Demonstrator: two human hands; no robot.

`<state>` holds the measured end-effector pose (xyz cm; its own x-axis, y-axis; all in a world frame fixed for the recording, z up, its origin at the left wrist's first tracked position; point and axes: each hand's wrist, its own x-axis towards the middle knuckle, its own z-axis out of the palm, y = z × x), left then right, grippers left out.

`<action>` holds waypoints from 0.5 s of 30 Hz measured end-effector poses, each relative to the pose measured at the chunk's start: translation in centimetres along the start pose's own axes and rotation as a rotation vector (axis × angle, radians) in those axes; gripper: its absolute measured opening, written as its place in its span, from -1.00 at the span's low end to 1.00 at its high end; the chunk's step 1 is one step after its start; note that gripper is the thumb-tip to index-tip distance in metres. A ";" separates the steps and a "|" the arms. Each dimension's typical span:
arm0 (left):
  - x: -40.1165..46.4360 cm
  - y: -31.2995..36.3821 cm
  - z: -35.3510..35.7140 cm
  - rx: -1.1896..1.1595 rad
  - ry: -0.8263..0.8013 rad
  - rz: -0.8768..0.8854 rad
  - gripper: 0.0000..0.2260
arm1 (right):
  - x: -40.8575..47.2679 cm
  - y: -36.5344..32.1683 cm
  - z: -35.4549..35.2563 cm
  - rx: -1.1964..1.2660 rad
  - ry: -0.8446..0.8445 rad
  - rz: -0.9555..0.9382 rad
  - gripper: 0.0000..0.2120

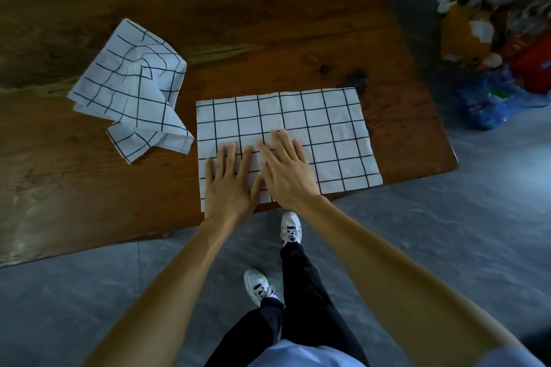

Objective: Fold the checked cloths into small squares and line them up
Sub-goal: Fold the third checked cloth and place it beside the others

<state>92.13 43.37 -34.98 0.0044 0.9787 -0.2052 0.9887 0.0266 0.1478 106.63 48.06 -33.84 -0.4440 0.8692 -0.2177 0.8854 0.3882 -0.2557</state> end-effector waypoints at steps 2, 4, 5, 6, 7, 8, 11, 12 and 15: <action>0.0 -0.1 0.1 -0.003 0.007 0.003 -0.33 | -0.6 1.8 0.2 -0.035 -0.003 0.062 -0.44; 0.0 -0.4 0.2 0.000 0.016 0.010 -0.36 | -1.8 5.1 -0.1 -0.054 0.012 0.173 -0.42; -0.1 -0.5 0.2 -0.004 0.010 0.015 -0.36 | -2.5 7.0 -0.4 -0.062 0.020 0.226 -0.41; 0.0 -0.5 0.2 -0.010 0.003 0.018 -0.37 | -3.1 8.6 -0.7 -0.072 0.023 0.266 -0.40; 0.0 -0.4 0.2 -0.012 -0.003 0.021 -0.37 | -3.6 9.8 -0.9 -0.080 0.024 0.286 -0.39; 0.0 -0.4 0.1 -0.009 -0.008 0.023 -0.36 | -3.9 10.5 -1.0 -0.088 0.023 0.290 -0.37; 0.1 -0.2 -0.2 -0.040 -0.025 -0.005 -0.33 | -3.9 10.8 -0.8 -0.096 0.027 0.282 -0.36; 0.2 0.1 -0.5 -0.054 -0.008 -0.017 -0.34 | -3.9 10.7 -0.8 -0.097 0.034 0.285 -0.36; 1.5 3.4 -1.5 -0.100 0.110 0.053 -0.42 | -3.9 10.6 -0.8 -0.101 0.043 0.285 -0.36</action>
<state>95.28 45.25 -33.31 0.0347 0.9955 -0.0881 0.9676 -0.0114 0.2522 117.91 49.01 -34.95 -0.1715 0.9587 -0.2268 0.9836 0.1535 -0.0949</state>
